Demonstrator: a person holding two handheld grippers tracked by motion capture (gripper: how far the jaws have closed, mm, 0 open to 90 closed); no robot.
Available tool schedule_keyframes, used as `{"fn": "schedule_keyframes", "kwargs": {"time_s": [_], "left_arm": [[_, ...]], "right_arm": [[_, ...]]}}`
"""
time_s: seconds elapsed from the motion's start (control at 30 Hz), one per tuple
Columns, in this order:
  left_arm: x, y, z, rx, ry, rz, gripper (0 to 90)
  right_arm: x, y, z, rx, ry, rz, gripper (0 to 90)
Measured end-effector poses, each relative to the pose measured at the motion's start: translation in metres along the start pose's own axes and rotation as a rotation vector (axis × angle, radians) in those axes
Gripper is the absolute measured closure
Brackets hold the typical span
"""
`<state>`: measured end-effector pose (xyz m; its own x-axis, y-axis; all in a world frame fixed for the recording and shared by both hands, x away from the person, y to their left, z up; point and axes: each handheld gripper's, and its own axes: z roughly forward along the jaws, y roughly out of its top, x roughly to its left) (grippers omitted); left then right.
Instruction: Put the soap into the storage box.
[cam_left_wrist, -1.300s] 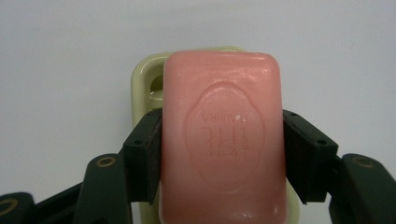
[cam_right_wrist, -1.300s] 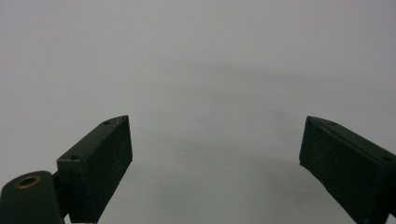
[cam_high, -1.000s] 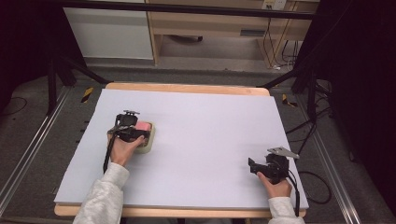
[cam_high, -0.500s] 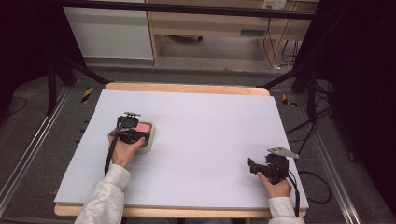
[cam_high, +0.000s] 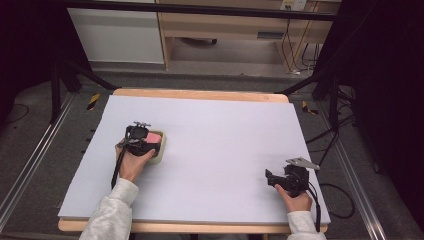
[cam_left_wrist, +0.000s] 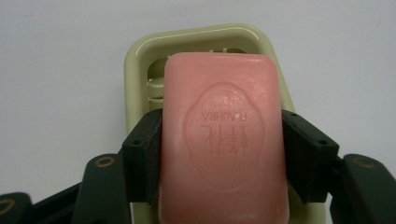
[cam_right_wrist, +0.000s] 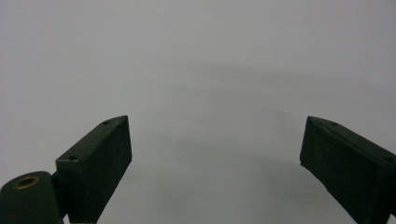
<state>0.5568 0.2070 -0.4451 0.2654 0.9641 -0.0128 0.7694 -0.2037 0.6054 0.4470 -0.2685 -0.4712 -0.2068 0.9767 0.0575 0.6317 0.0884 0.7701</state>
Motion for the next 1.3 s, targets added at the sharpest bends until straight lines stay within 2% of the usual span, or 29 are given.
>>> {"fn": "schedule_keyframes", "kwargs": {"time_s": [0.47,0.5,0.53,0.57,0.8,0.97,1.07,1.13,1.17,1.2,1.3], "left_arm": [[-0.001,0.000,0.000,-0.004,0.007,0.001,36.6],[-0.001,0.000,0.000,-0.008,0.012,0.002,35.0],[-0.002,0.001,-0.002,-0.029,0.020,0.003,29.4],[-0.002,0.004,-0.006,-0.045,-0.002,-0.012,24.7],[-0.001,0.009,-0.015,-0.062,-0.001,-0.006,25.3],[0.001,0.007,-0.024,-0.089,-0.037,0.006,27.7],[0.001,0.002,-0.033,-0.133,-0.062,0.018,28.8],[0.003,-0.006,-0.040,-0.179,-0.106,0.036,29.5],[0.003,-0.006,-0.040,-0.179,-0.106,0.036,29.6],[0.003,-0.009,-0.043,-0.193,-0.126,0.045,29.6],[0.005,-0.021,-0.050,-0.245,-0.139,0.058,29.2]], "right_arm": [[0.000,0.000,0.000,0.001,0.000,-0.001,9.2],[0.000,0.000,0.000,0.000,0.000,-0.001,9.2],[0.000,0.000,0.000,-0.001,0.000,0.001,9.2],[0.000,0.000,0.000,-0.001,0.000,-0.002,9.1],[0.000,0.000,-0.001,-0.002,0.000,-0.002,9.1],[0.001,0.000,-0.001,-0.002,0.001,0.001,9.1],[0.000,0.001,-0.001,-0.009,0.001,0.002,9.1],[0.000,0.001,-0.001,-0.011,0.001,0.003,9.1],[0.000,0.001,-0.001,-0.011,0.002,0.005,9.1],[0.000,0.001,-0.001,-0.011,0.002,0.005,9.1],[0.001,0.001,-0.002,-0.017,0.003,0.009,9.1]]}}
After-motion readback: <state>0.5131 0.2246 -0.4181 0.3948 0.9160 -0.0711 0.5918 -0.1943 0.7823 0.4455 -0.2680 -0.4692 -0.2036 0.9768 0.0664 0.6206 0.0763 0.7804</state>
